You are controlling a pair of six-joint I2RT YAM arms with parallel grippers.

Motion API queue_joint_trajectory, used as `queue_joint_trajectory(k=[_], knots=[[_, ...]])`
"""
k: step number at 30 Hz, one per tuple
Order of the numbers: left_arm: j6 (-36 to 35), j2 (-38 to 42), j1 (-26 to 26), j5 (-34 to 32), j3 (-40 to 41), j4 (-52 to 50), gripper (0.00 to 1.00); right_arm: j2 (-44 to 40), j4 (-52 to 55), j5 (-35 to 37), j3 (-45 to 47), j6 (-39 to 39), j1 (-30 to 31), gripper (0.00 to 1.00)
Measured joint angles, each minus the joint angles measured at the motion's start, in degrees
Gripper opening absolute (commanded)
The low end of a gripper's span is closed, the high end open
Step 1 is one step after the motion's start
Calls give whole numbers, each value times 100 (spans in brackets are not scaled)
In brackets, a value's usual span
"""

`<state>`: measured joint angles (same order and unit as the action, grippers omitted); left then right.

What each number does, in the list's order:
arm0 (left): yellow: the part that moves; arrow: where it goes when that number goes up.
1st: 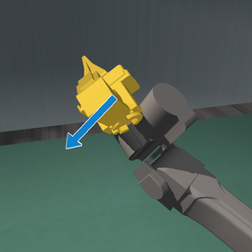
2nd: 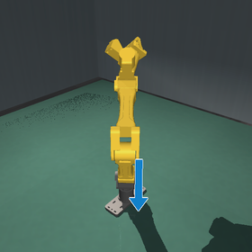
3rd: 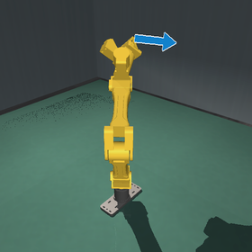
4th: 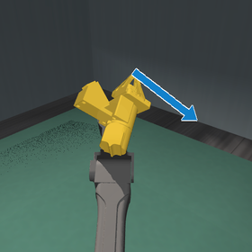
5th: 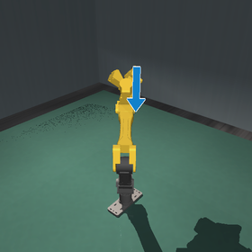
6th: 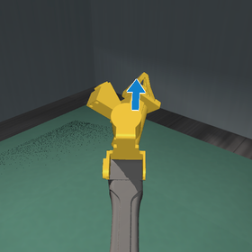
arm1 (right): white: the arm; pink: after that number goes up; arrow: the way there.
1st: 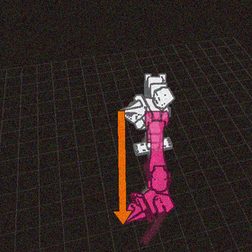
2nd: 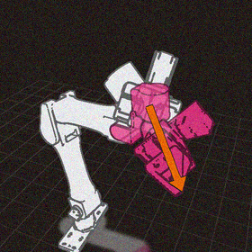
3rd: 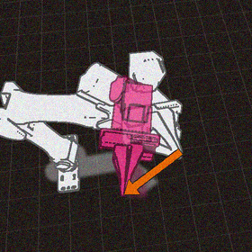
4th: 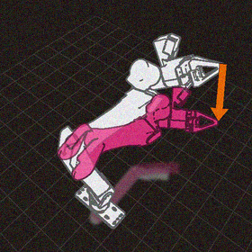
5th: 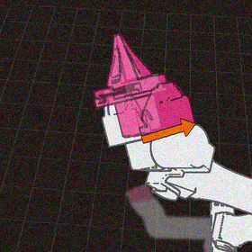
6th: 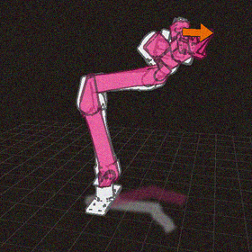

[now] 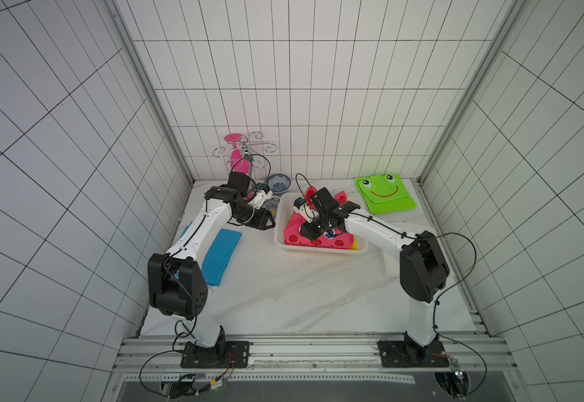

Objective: Put the folded raincoat in the basket
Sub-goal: Place the raincoat in the basket, then move the raincoat to the center of the board.

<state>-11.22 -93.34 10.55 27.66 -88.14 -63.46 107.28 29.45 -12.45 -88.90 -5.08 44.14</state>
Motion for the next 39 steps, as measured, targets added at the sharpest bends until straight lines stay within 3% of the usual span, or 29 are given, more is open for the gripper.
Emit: queue_joint_trajectory(k=[5,9,18,23,29,34,39], knots=[[-286,710,-378,-13,214,-363,65,-1200,-719,728,820,-175,273,41],[-426,1056,-970,-199,741,-520,71,-1506,-1220,1119,1360,-754,914,43],[-627,1108,-2498,-933,2068,-481,82,-1412,-2804,901,2546,-2041,2063,47],[-752,957,-3366,-1467,2343,-55,82,-474,-4074,695,2632,-2592,2531,47],[-918,247,-3665,-2258,2765,1038,78,824,-4568,673,2177,-2776,2881,48],[-1023,-490,-3727,-2433,2761,1364,72,935,-4719,754,2031,-2841,2898,48],[-1329,-560,-3729,-2271,2782,1099,70,935,-4878,883,2011,-2883,2896,49]])
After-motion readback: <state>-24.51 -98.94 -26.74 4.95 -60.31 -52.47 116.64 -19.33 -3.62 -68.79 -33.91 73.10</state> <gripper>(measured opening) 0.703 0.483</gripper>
